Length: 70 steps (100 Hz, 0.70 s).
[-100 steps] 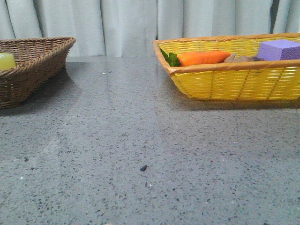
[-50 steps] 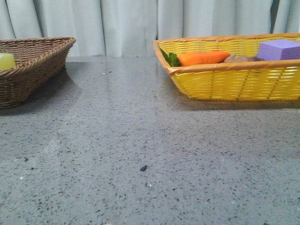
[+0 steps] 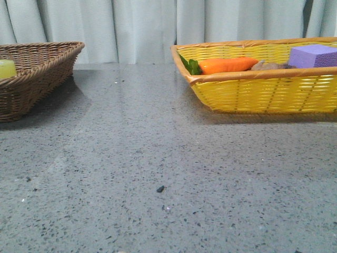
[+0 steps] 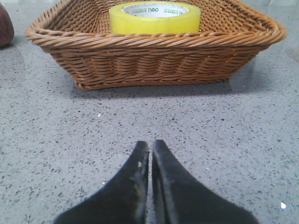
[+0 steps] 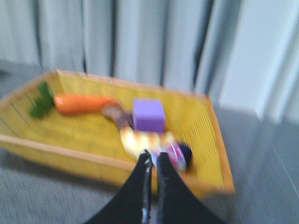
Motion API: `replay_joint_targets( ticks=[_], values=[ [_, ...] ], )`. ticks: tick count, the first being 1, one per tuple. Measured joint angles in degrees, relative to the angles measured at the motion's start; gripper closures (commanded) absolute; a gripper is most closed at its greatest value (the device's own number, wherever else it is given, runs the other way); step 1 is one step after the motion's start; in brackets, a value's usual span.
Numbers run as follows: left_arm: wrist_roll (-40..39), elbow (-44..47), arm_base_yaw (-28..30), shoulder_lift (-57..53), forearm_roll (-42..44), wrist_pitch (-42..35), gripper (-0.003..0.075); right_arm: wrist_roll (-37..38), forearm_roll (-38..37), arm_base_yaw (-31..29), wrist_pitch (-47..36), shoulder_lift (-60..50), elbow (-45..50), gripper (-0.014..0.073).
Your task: Transfer tape with both arms
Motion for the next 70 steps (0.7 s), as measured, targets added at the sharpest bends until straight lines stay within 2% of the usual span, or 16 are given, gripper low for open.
replay_joint_targets(
  ticks=[13, 24, 31, 50, 70],
  values=[
    [0.00, 0.00, 0.00, 0.00, 0.00, 0.00, 0.0741, 0.00, -2.69, -2.18, -17.62, 0.00, 3.93, 0.0668],
    [0.00, 0.00, 0.00, 0.00, 0.00, 0.00, 0.0741, -0.76, -0.54, -6.40, -30.92, 0.00, 6.71, 0.0668],
    [0.00, 0.00, 0.00, 0.00, 0.00, 0.00, 0.0741, -4.04, 4.79, -10.10, -36.37, 0.00, 8.54, 0.0668],
    [0.00, 0.00, 0.00, 0.00, 0.00, 0.00, 0.0741, -17.06, 25.51, -23.16, -47.22, 0.00, 14.58, 0.0668],
    [0.00, 0.00, 0.00, 0.00, 0.00, 0.00, 0.0741, -19.97, 37.49, -36.06, -59.98, 0.00, 23.08, 0.0668]
  ],
)
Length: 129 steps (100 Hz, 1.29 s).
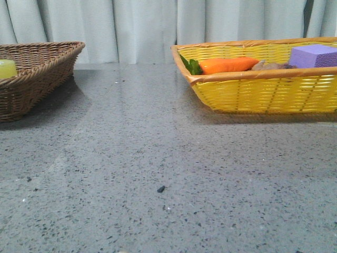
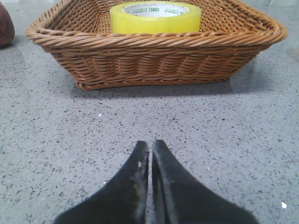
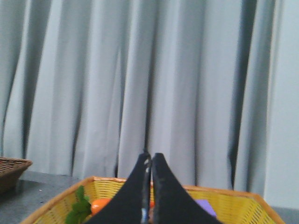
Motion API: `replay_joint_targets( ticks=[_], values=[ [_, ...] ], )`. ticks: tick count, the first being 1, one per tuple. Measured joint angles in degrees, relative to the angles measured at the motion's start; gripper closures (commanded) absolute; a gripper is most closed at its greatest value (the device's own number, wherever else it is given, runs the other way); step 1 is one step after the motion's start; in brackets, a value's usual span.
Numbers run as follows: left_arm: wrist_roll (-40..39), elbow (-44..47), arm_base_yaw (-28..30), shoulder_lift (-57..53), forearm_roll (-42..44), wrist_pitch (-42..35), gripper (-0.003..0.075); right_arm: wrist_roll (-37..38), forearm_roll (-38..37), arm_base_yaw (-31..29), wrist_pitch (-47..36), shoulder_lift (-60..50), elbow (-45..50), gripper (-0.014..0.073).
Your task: Transfer tape with both arms
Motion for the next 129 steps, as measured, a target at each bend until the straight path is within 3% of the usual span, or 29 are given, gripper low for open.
replay_joint_targets(
  ticks=[18, 32, 72, 129],
  values=[
    [0.00, 0.00, 0.00, 0.00, 0.00, 0.00, 0.0741, -0.22, 7.92, -9.29, -1.23, 0.00, 6.73, 0.0668],
    [0.00, 0.00, 0.00, 0.00, 0.00, 0.00, 0.0741, -0.22, 9.95, -11.39, 0.31, 0.00, 8.36, 0.0668],
    [0.00, 0.00, 0.00, 0.00, 0.00, 0.00, 0.0741, -0.22, 8.74, -11.42, 28.76, 0.00, 8.36, 0.0668],
    [0.00, 0.00, 0.00, 0.00, 0.00, 0.00, 0.0741, -0.22, 8.51, -11.42, 29.33, 0.11, 8.36, 0.0668]
  ],
)
